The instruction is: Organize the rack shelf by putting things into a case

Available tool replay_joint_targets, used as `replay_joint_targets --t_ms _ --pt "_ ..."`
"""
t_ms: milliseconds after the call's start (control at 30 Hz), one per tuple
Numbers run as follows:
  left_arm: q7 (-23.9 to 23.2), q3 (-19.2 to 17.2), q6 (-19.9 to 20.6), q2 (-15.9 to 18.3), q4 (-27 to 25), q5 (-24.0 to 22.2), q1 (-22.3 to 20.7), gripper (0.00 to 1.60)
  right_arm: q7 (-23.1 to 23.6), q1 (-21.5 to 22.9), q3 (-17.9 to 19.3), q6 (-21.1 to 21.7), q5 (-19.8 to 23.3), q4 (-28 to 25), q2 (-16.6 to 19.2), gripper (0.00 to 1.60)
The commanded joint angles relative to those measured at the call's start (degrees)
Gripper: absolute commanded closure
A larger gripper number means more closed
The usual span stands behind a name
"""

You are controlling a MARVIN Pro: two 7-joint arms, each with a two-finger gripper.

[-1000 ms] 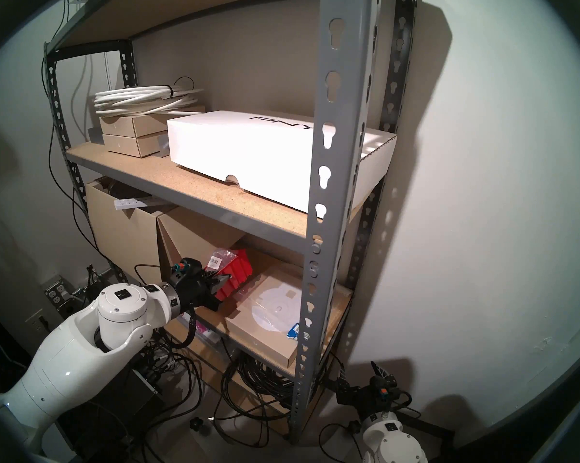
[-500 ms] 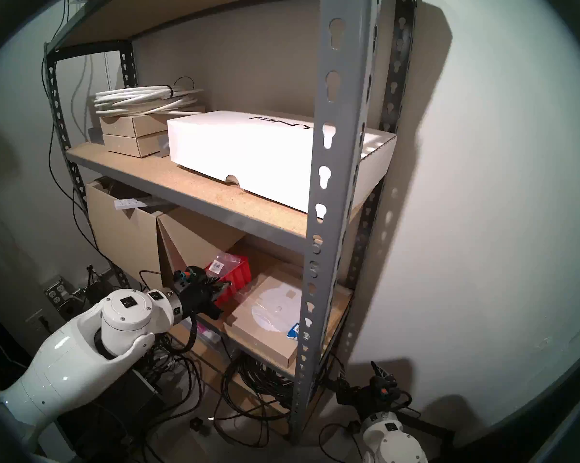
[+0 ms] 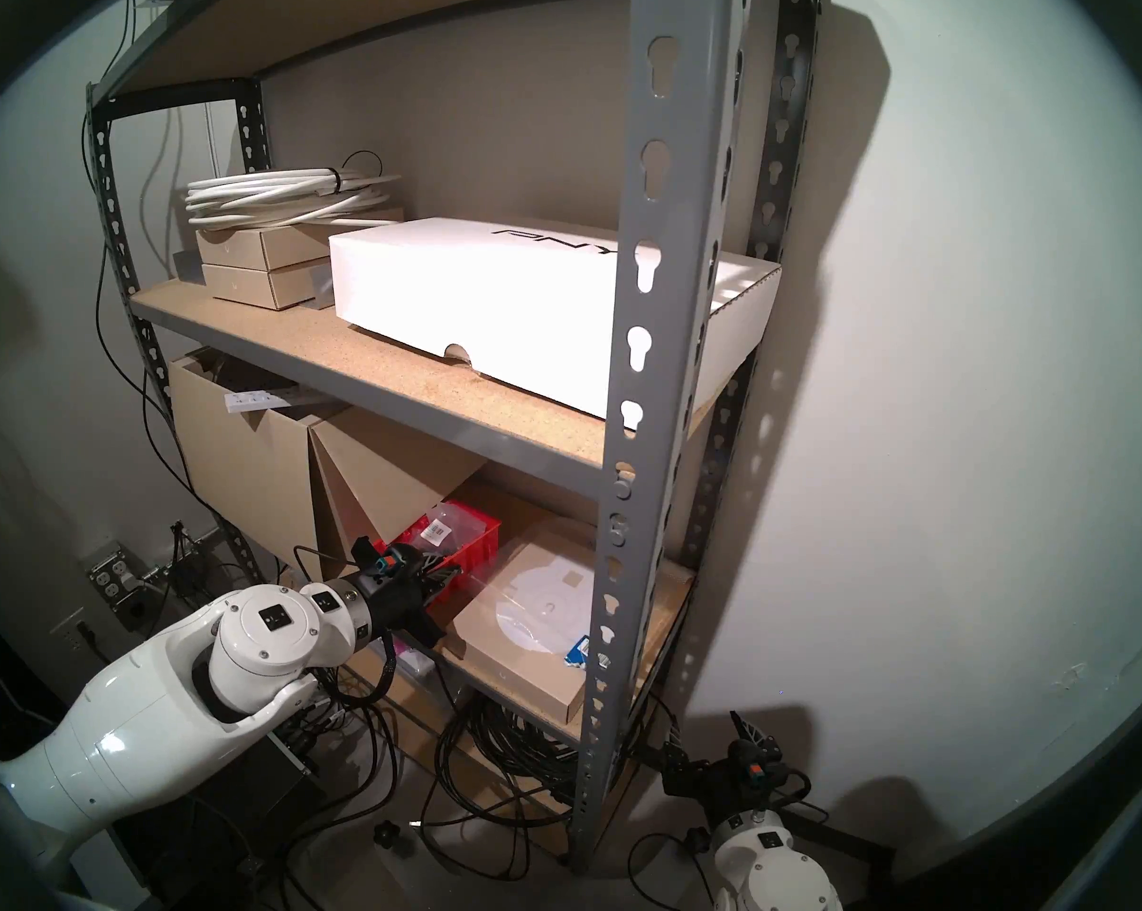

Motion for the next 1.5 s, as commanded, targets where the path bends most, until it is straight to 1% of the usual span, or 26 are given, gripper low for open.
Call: replay_joint_targets --t_ms 0,100,167,200,267,333,367,533,767,933,967,1100,1167,1333,1467 --pt "1.8 -0.9 -1.2 -0.2 -3.1 2.6 -2.6 1.6 0.0 0.1 0.0 -0.1 0.0 -0.9 0.0 0.0" --pt "2.2 -0.7 -1.1 -0.2 -3.5 3.6 -3.1 1.6 0.0 0.1 0.0 -0.1 0.0 -0.9 0.0 0.0" --pt "2.2 -1.1 -1.0 -0.4 -3.8 3.3 -3.2 1.6 0.0 0.1 0.0 -0.1 0.0 -0.9 0.0 0.0" --pt "2.4 -0.7 -1.1 -0.1 -4.0 4.3 -3.3 1.6 0.0 0.1 0.0 -0.1 0.0 -0.9 0.0 0.0" --pt "2.6 -0.6 -1.0 -0.2 -4.5 4.5 -3.2 1.6 0.0 0.1 0.0 -0.1 0.0 -0.9 0.0 0.0" --pt "2.7 0.1 -0.7 0.3 -4.8 6.0 -3.6 1.6 0.0 0.1 0.0 -0.1 0.0 -0.9 0.0 0.0" --pt "2.8 0.0 -0.7 0.1 -4.8 5.9 -3.4 1.6 0.0 0.1 0.0 -0.1 0.0 -0.9 0.0 0.0" --pt "3.1 1.2 -0.4 0.6 -3.5 7.8 -3.2 1.6 0.0 0.0 0.0 -0.1 0.0 -1.0 0.0 0.0" --pt "3.2 1.3 -1.0 0.8 -1.7 8.2 -2.5 1.6 0.0 0.0 0.0 -0.1 0.0 -1.0 0.0 0.0" --pt "3.4 1.0 -1.7 0.1 -0.6 7.2 -2.1 1.6 0.0 0.0 0.0 -0.1 0.0 -1.0 0.0 0.0" --pt "3.1 1.4 -1.4 0.2 -0.2 7.8 -2.5 1.6 0.0 0.0 0.0 -0.1 0.0 -1.0 0.0 0.0" --pt "3.0 2.0 -2.3 -0.3 1.6 7.9 -2.5 1.6 0.0 0.0 0.0 -0.1 0.0 -1.0 0.0 0.0" --pt "2.3 1.6 -2.7 -0.7 2.3 6.2 -1.9 1.6 0.0 0.0 0.0 -0.1 0.0 -1.0 0.0 0.0" --pt "2.0 1.4 -4.0 -0.9 3.5 5.0 -1.2 1.6 0.0 0.0 0.0 -0.1 0.0 -1.0 0.0 0.0" --pt "1.7 0.4 -5.3 -0.9 3.8 2.6 -0.5 1.6 0.0 0.0 0.0 -0.1 0.0 -1.0 0.0 0.0"
